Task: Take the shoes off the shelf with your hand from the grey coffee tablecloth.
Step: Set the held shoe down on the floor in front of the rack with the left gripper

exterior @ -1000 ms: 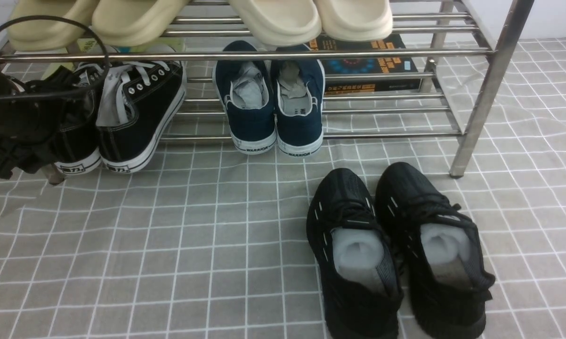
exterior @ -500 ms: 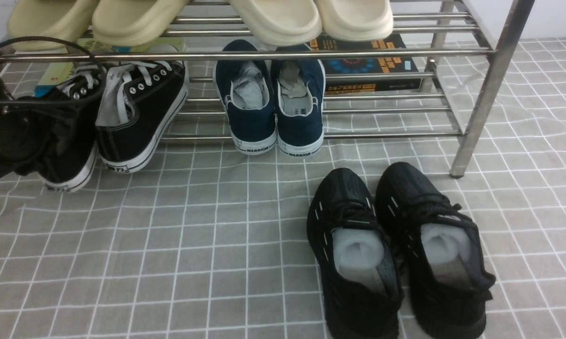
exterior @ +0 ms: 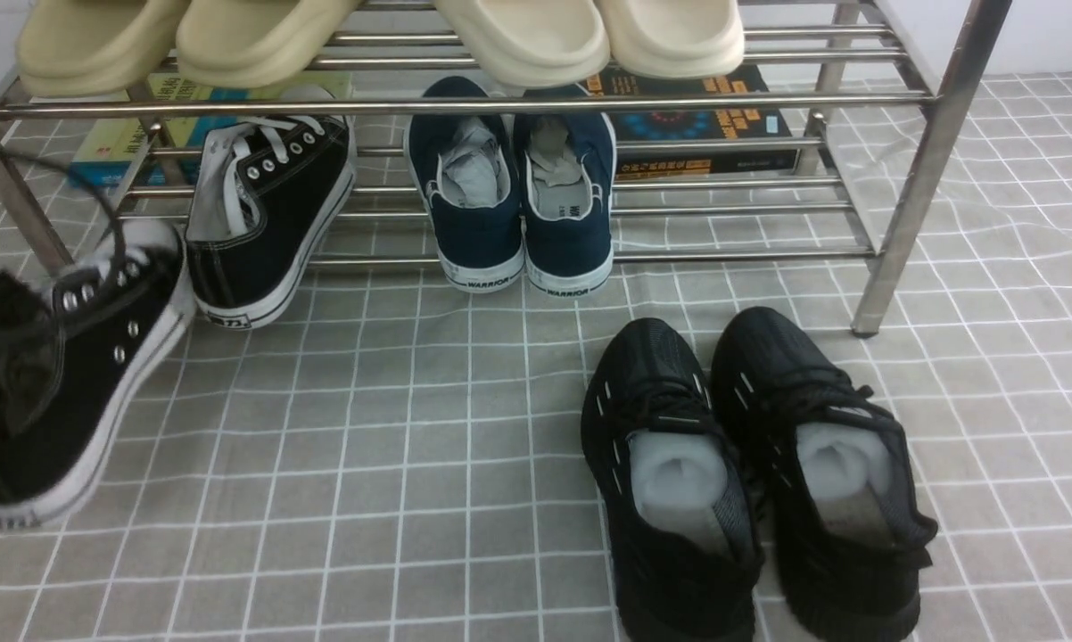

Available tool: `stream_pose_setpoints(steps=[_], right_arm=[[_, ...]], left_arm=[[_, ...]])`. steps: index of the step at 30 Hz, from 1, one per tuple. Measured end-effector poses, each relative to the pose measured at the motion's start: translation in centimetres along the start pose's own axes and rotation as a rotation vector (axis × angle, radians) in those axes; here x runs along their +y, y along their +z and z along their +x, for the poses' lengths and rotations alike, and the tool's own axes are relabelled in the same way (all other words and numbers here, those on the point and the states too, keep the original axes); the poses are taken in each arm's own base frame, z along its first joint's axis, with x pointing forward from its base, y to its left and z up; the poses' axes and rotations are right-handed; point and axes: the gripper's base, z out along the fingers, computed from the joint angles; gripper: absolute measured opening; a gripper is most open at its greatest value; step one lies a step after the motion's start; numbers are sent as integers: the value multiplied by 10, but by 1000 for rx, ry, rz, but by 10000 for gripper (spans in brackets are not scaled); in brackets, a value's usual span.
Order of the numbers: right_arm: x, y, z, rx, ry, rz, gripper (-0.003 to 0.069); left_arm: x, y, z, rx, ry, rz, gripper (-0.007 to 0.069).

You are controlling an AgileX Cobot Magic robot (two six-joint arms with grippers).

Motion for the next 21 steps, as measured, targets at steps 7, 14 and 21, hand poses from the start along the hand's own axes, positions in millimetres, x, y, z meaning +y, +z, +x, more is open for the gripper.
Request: stream_pose_setpoints(steps=[7,14,21], right_arm=[[0,0,0,0,0,0,232],[0,0,0,0,0,0,237],[0,0,0,0,0,0,237]], left_arm=[[30,32,33,42,-33,-8,99],[33,36,38,46,20,-1,168],[21,4,21,37,92,1,405]])
